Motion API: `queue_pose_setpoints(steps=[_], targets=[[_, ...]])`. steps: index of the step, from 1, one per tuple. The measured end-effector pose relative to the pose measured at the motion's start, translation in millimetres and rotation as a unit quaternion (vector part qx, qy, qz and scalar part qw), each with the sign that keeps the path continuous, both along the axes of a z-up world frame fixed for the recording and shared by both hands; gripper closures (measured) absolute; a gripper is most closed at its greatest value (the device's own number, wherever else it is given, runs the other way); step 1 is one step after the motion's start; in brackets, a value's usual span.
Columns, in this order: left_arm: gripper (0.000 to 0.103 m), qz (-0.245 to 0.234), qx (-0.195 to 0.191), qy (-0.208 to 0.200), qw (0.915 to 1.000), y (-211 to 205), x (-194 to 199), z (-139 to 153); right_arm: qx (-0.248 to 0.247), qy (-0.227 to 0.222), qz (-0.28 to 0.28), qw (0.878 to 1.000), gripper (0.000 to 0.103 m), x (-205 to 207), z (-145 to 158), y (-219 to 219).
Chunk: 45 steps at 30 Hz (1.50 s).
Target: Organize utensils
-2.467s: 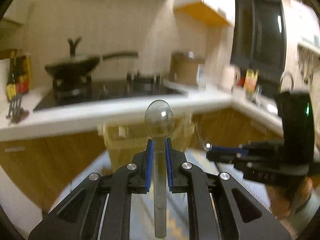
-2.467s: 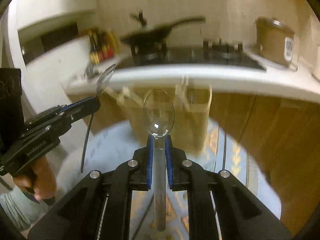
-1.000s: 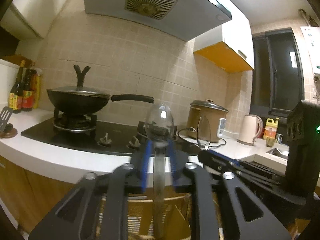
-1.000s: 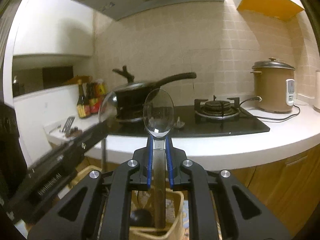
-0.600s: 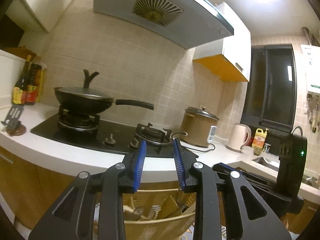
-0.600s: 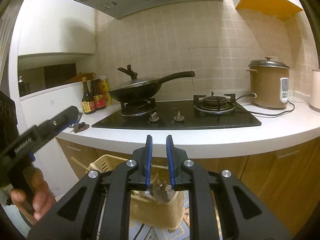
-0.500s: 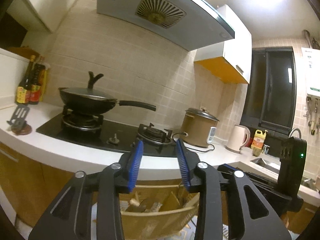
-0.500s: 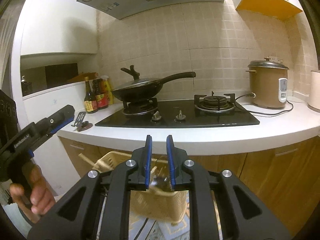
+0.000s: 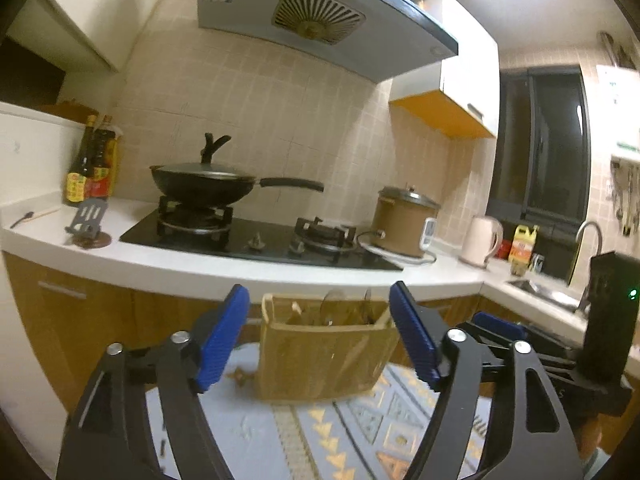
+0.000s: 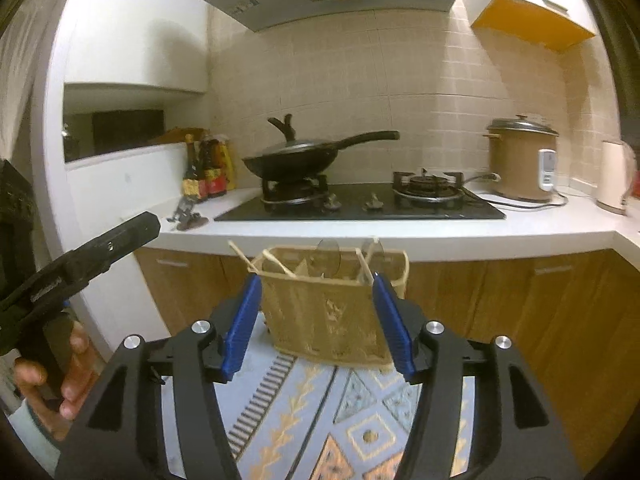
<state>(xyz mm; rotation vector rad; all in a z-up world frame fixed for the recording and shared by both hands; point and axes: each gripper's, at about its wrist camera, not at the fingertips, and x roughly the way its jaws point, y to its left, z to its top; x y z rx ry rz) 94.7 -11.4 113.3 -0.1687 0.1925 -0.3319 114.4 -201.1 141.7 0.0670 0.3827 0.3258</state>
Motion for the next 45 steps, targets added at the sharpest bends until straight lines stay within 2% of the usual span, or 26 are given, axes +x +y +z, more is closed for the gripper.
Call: queue_pose_setpoints(steps=[4, 8, 12, 18, 24, 32, 37, 45], targets=[[0.021, 0.026, 0.021, 0.001, 0.9994, -7.8, -12.9, -17.8, -0.019, -0.014, -0.036, 0.999, 0.033, -19.4, -12.5, 8.2], [0.017, 0.053, 0.039, 0.004, 0.9978, -16.5, -16.9, -37.7, -0.034, -0.031, -0.073, 0.996, 0.03, -31.5, -25.8, 10.2], [0.015, 0.064, 0.052, 0.01, 0.9966, -21.9, -13.9, -48.7, -0.037, -0.038, -0.088, 0.995, 0.028, -32.0, -35.5, 6.7], [0.015, 0.075, 0.057, 0.025, 0.9952, -21.3, -9.5, -59.6, -0.019, -0.012, -0.091, 0.996, 0.025, -22.8, -53.6, -0.8], [0.015, 0.105, 0.09, 0.064, 0.9884, -27.6, -9.3, -65.7, -0.025, 0.001, -0.093, 0.995, 0.025, -24.0, -59.4, -0.3], [0.014, 0.115, 0.094, 0.1, 0.9838, -26.4, -14.5, -86.7, -0.035, 0.013, -0.107, 0.994, 0.023, -38.9, -68.0, 0.2], [0.014, 0.124, 0.107, 0.102, 0.9812, -26.3, -9.9, -93.9, -0.031, 0.016, -0.113, 0.993, 0.023, -37.9, -70.3, -2.0], [0.012, 0.144, 0.127, 0.082, 0.9779, -28.4, -12.2, -95.6, -0.037, 0.023, -0.11, 0.993, 0.021, -34.5, -75.9, -3.0]])
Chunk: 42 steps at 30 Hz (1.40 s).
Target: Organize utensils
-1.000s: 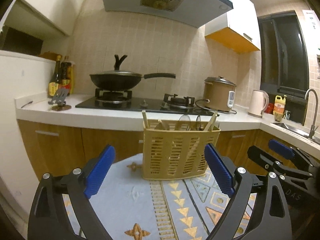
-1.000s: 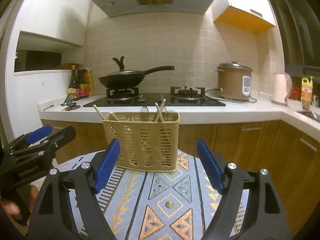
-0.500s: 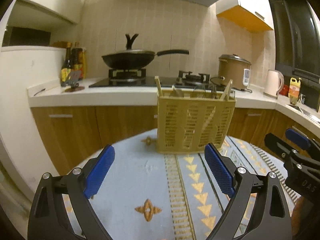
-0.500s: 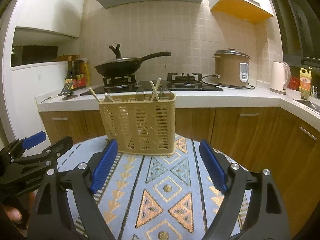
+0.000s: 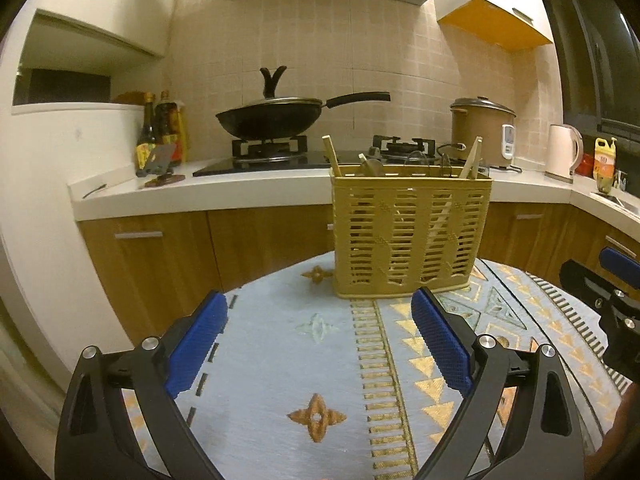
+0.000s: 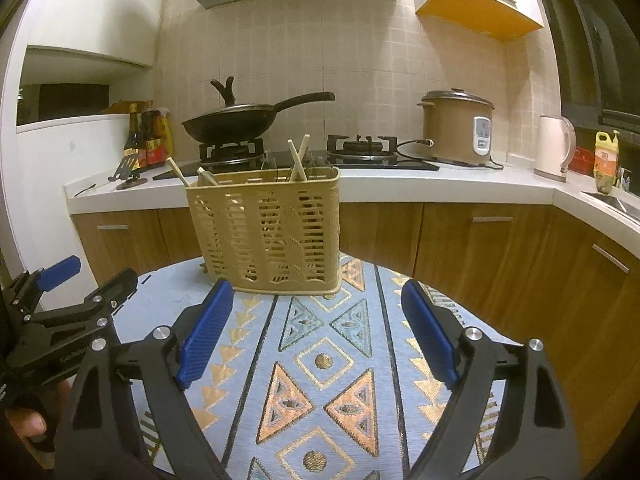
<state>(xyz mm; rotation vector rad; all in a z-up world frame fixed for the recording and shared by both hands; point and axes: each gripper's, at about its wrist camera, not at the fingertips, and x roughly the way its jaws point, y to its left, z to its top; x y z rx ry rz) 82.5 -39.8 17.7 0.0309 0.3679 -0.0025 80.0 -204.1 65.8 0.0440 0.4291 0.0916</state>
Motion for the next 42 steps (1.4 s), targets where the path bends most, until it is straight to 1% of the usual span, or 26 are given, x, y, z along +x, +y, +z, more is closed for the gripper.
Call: queue_pose_setpoints(steps=[6, 13, 22, 42], targets=[[0.012, 0.001, 0.011, -0.011, 0.9999, -2.7, -2.2, 1.9, 0.004, -0.003, -0.001, 1.0, 0.021, -1.2, 0.9, -2.1], [0.01, 0.001, 0.015, -0.013, 0.9998, -4.9, -2.8, 1.3, 0.006, -0.003, 0.001, 1.0, 0.02, -1.7, 0.6, -2.1], [0.01, 0.0, 0.012, -0.007, 0.9999, -4.3, -1.4, 0.2, 0.004, -0.002, 0.001, 1.0, 0.017, -0.9, 0.4, -1.0], [0.01, -0.001, 0.003, -0.001, 1.0, -1.2, 1.4, -0.7, 0.002, 0.006, 0.002, 1.0, 0.017, 2.8, -3.2, -0.5]])
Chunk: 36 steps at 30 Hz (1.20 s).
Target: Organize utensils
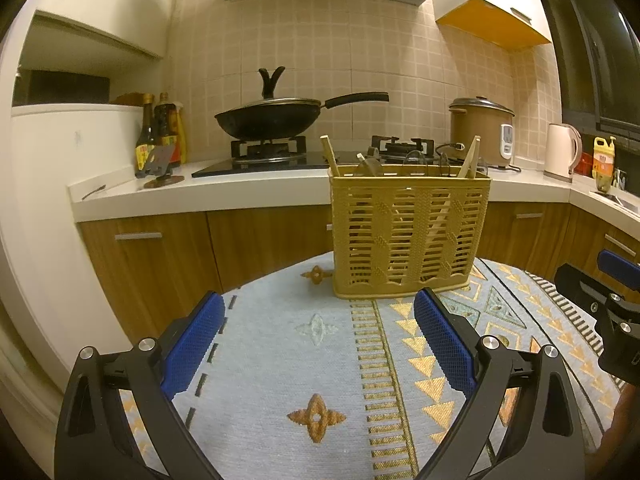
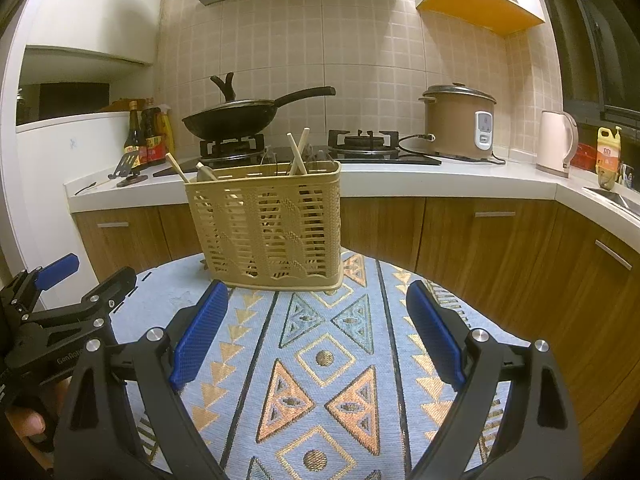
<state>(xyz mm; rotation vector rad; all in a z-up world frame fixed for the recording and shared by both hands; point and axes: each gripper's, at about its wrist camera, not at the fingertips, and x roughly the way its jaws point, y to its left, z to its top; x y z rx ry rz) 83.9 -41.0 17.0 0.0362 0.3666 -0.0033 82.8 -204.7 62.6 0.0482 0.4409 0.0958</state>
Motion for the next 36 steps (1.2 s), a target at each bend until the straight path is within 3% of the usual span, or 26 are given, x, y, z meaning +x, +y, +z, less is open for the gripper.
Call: queue_pose_setpoints(steps=[36], targets=[[0.01, -0.001, -0.005, 0.006, 1.0, 1.6, 1.0, -0.4, -0.002, 0.002, 0.0, 1.0, 0.013, 0.4, -1.5, -1.0]])
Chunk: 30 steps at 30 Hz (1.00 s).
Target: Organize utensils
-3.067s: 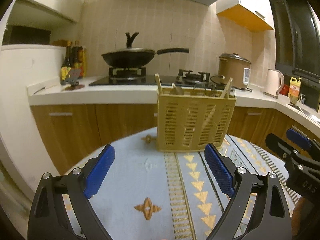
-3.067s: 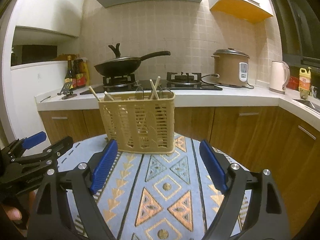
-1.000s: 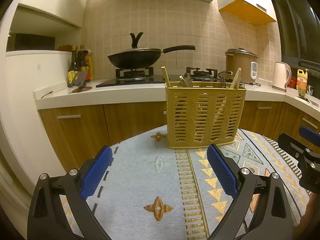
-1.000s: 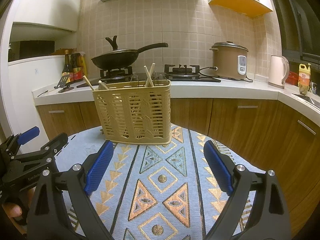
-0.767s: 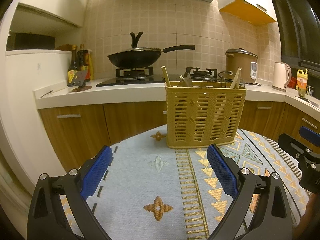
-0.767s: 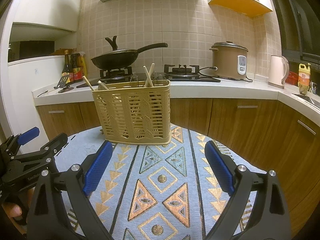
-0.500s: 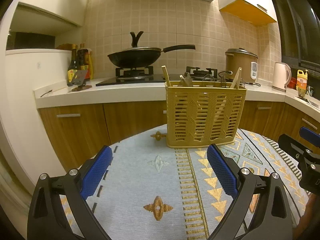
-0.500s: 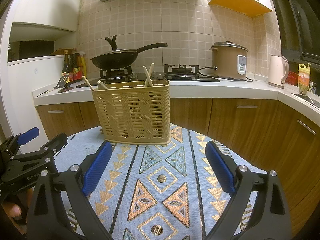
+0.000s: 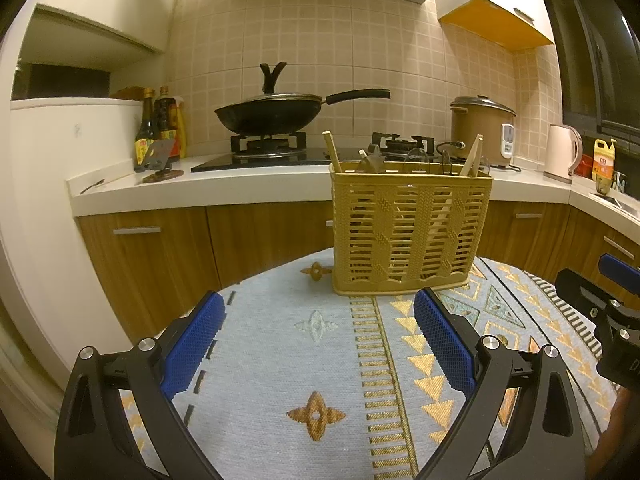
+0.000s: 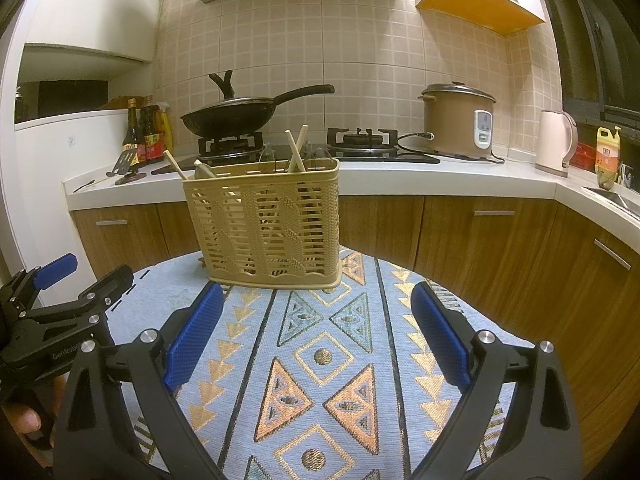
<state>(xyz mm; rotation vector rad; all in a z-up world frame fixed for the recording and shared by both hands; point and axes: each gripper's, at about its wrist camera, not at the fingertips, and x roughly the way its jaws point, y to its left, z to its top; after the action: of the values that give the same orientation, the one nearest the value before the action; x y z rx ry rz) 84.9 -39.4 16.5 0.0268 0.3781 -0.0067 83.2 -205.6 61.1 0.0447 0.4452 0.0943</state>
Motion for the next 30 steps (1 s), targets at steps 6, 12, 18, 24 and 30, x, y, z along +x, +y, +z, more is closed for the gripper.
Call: queue_pose_setpoints(steps=[6, 12, 18, 24, 30], targets=[[0.01, 0.001, -0.001, 0.001, 1.0, 0.3, 0.0, 0.2, 0.0, 0.0, -0.001, 1.0, 0.012, -0.1, -0.7, -1.2], [0.01, 0.001, -0.001, 0.001, 1.0, 1.0, -0.2, -0.1, 0.0, 0.0, -0.002, 1.0, 0.011, -0.1, -0.6, -2.2], [0.01, 0.005, 0.003, 0.004, 1.0, 1.9, 0.8, -0.5, 0.0, 0.0, -0.002, 1.0, 0.011, -0.2, -0.9, -3.1], [0.01, 0.007, 0.001, 0.005, 1.0, 2.7, -0.4, -0.3, -0.001, 0.0, -0.002, 1.0, 0.01, -0.4, -0.9, -3.3], [0.01, 0.011, 0.006, -0.01, 0.9999, 2.6, -4.0, 1.0, -0.001, 0.0, -0.003, 1.0, 0.009, -0.2, -0.9, -3.4]])
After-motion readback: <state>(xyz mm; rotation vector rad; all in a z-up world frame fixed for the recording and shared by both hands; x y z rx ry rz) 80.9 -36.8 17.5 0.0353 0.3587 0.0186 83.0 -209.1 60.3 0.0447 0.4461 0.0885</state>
